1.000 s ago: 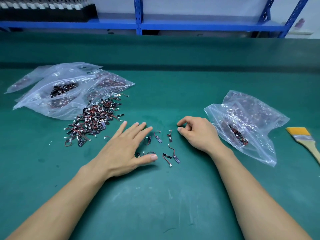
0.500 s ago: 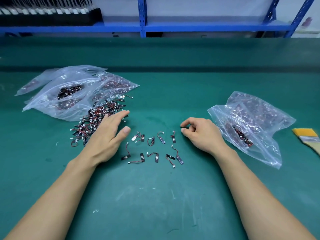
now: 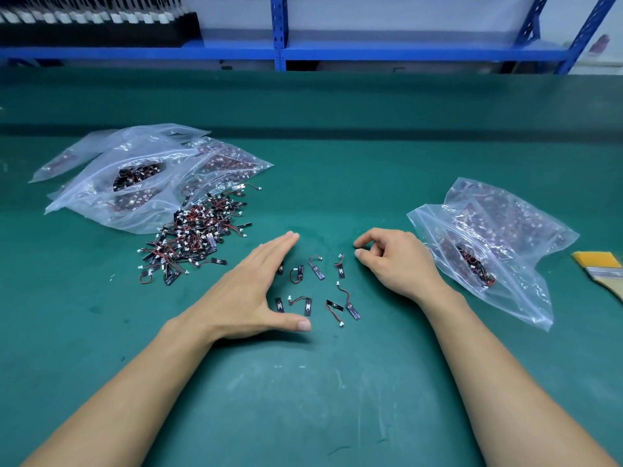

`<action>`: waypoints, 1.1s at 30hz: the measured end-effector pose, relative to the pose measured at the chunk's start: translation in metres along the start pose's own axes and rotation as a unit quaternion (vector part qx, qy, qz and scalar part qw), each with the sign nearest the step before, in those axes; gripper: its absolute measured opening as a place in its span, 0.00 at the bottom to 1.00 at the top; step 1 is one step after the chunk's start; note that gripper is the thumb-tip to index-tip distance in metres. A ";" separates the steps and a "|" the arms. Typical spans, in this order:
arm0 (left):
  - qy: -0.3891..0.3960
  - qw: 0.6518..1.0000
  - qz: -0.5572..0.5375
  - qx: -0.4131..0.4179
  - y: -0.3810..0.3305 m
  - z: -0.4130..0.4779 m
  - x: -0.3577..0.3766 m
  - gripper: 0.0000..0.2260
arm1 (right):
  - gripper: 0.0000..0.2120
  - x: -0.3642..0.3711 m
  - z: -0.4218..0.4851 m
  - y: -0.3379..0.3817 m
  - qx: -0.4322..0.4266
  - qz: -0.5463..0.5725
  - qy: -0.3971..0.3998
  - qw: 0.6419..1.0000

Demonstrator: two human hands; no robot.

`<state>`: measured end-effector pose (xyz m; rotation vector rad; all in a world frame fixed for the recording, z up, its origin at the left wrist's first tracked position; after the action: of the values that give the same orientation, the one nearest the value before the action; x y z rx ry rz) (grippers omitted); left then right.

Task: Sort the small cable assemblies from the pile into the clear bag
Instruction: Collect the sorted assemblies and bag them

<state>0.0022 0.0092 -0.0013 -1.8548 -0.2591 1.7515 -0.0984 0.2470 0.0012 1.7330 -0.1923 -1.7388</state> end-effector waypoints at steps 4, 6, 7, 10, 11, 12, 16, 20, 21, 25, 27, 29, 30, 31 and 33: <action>-0.002 0.996 0.087 0.020 -0.012 0.010 0.013 0.58 | 0.02 0.000 0.001 0.001 0.004 -0.004 -0.004 1.000; -0.011 0.994 0.109 0.013 -0.020 0.017 0.019 0.58 | 0.03 0.000 0.001 0.001 0.007 -0.005 -0.006 1.000; -0.015 0.994 0.111 0.006 -0.025 0.021 0.022 0.58 | 0.03 0.000 0.001 0.002 0.010 -0.005 -0.006 1.000; -0.023 0.997 0.071 0.017 -0.051 0.037 0.037 0.55 | 0.06 -0.001 0.000 0.003 0.014 -0.011 -0.008 1.000; -0.024 0.998 0.051 0.027 -0.061 0.042 0.043 0.53 | 0.07 -0.001 0.000 0.002 0.013 -0.012 -0.008 1.000; -0.028 0.999 0.032 0.033 -0.069 0.046 0.047 0.49 | 0.08 -0.001 0.000 0.002 0.014 -0.011 -0.008 1.000; -0.087 0.995 0.003 0.041 -0.068 0.053 0.039 0.22 | 0.10 -0.001 0.000 0.000 0.020 -0.003 0.002 1.000; -0.121 0.989 -0.012 0.084 -0.052 0.042 0.021 0.07 | 0.10 -0.001 0.000 0.000 0.021 0.004 0.005 1.000; -0.138 0.987 -0.017 0.083 -0.047 0.040 0.015 0.09 | 0.10 -0.002 -0.001 0.001 0.021 0.006 0.007 1.000; -0.137 0.988 0.037 0.065 -0.025 0.030 0.000 0.24 | 0.11 -0.003 -0.002 0.003 0.021 0.009 0.011 1.000; -0.084 0.990 0.092 0.060 -0.020 0.027 0.002 0.35 | 0.11 -0.003 -0.002 0.004 0.023 0.005 0.012 1.000; -0.038 0.986 0.145 0.074 -0.024 0.026 0.009 0.41 | 0.11 -0.003 -0.002 0.005 0.023 0.002 0.011 1.000; -0.027 0.983 0.159 0.086 -0.027 0.027 0.012 0.40 | 0.10 -0.003 -0.002 0.005 0.023 0.000 0.011 1.000; -0.023 0.982 0.160 0.095 -0.029 0.028 0.014 0.38 | 0.10 -0.003 -0.002 0.006 0.022 0.000 0.010 1.000; -0.028 0.985 0.138 0.101 -0.032 0.029 0.012 0.30 | 0.10 -0.003 -0.003 0.006 0.022 0.001 0.008 1.000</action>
<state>-0.0169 0.0497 0.0058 -1.7605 0.1578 1.9357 -0.0941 0.2452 0.0065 1.7774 -0.2276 -1.7308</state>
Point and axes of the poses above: each hand's wrist, its own z-axis towards the middle knuckle, its own x-axis out of the palm, y = z × x, the point moved 4 cm from there along z, towards the middle knuckle, and after that the axes turned 3 degrees about -x, right-handed, at the moved point
